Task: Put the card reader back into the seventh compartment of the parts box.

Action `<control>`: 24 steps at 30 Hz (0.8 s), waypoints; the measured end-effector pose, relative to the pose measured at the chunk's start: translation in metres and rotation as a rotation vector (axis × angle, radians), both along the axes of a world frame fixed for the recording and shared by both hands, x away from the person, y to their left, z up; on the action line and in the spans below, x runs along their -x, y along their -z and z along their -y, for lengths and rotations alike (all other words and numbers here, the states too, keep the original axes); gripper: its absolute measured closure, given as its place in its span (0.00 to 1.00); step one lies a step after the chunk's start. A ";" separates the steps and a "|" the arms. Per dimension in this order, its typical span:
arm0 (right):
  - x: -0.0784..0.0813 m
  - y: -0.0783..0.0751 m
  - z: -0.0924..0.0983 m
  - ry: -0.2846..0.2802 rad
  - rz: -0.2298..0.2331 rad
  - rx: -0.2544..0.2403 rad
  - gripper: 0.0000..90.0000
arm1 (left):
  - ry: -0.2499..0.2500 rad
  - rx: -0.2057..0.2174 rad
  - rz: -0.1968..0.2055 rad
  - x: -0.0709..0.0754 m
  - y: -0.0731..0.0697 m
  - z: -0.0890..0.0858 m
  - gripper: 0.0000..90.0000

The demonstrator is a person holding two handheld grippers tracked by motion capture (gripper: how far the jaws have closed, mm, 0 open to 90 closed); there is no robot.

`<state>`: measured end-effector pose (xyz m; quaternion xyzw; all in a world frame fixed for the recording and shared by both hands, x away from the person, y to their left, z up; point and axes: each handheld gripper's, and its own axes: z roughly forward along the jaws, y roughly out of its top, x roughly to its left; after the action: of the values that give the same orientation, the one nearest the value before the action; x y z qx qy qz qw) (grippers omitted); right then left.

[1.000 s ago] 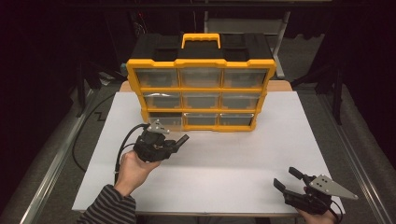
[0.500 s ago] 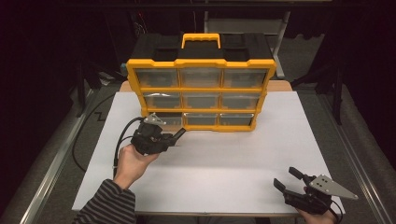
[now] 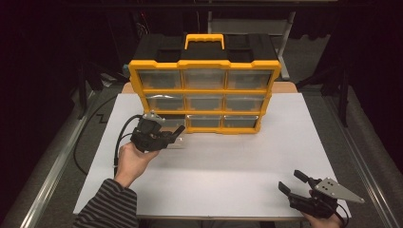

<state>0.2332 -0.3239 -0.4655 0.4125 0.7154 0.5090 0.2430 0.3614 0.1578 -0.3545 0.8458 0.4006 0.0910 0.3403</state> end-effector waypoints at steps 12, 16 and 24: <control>0.000 0.000 0.000 0.004 0.000 -0.003 0.28 | -0.044 0.002 -0.006 -0.011 0.002 -0.009 0.80; 0.000 0.000 0.000 0.003 0.000 -0.003 0.28 | -0.063 -0.003 -0.008 -0.015 0.005 -0.011 0.80; 0.000 0.000 0.000 0.001 0.001 -0.004 0.28 | -0.085 -0.026 -0.009 -0.021 0.009 -0.011 0.80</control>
<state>0.2332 -0.3241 -0.4656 0.4132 0.7138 0.5106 0.2429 0.3827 0.1692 -0.3631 0.8328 0.4365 0.1066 0.3233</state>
